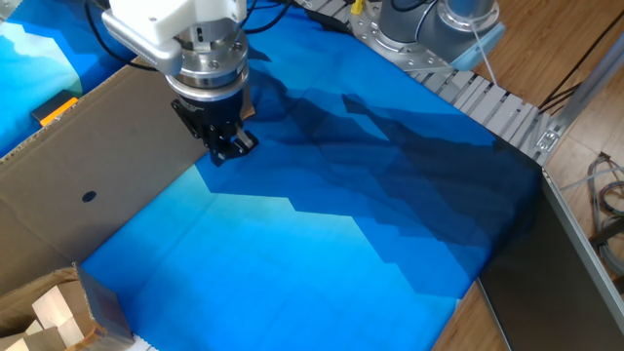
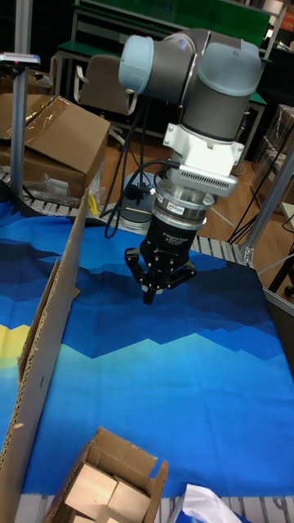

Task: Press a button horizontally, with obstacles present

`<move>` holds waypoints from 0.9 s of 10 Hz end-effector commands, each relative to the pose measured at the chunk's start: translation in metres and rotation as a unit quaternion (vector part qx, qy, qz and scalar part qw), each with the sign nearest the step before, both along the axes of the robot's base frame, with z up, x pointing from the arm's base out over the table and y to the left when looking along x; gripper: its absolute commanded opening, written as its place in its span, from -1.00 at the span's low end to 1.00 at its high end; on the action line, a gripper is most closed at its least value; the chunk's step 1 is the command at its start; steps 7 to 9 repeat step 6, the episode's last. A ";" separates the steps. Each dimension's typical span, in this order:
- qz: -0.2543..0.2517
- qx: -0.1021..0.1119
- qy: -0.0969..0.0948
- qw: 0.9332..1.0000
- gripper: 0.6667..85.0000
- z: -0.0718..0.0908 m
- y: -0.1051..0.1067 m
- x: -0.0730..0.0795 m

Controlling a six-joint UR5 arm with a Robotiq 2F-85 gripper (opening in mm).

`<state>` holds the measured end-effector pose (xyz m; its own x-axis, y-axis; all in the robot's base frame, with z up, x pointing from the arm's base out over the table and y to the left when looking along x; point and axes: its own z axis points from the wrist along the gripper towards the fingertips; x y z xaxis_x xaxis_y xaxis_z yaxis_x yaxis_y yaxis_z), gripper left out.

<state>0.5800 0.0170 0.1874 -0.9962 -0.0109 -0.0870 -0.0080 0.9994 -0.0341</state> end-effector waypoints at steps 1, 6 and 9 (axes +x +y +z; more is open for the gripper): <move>-0.006 0.002 0.002 1.000 -0.99 -0.005 -0.002 0.000; 0.000 -0.005 -0.001 1.000 -0.99 -0.013 0.001 0.002; 0.000 -0.005 -0.001 1.000 -0.99 -0.013 0.001 0.002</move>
